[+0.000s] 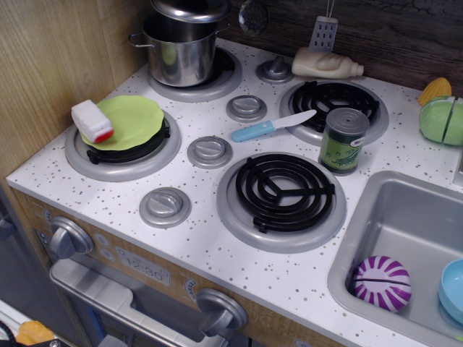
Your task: Take lid off pot or pan
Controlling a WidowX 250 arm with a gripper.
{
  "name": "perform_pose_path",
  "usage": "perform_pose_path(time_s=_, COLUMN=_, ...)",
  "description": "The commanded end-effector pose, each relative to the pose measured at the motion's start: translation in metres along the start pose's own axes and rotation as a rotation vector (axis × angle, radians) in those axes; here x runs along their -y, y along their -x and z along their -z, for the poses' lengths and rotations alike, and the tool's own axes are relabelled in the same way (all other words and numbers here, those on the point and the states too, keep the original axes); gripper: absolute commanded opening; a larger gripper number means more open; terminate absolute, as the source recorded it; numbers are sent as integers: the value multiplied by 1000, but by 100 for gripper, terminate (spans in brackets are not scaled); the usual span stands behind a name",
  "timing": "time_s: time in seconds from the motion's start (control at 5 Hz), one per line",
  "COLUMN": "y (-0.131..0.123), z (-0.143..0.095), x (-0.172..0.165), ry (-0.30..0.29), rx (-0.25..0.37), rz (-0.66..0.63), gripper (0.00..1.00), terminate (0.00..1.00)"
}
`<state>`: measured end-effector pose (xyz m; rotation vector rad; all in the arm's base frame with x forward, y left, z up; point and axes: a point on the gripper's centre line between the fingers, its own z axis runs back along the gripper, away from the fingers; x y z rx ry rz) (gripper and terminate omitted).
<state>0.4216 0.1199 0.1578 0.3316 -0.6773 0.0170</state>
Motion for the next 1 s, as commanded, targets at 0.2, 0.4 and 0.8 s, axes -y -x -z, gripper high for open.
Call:
perform_pose_path(time_s=0.2, y=44, z=-55, x=68, ry=-72, rx=0, rz=-287, gripper=0, terminate=0)
perform_pose_path(time_s=0.4, y=84, z=-46, x=127, ry=-11, rx=-52, rz=-414, gripper=0, terminate=0)
perform_pose_path(time_s=0.8, y=135, z=-21, x=177, ry=29, rx=-87, rz=-434, gripper=0, terminate=100)
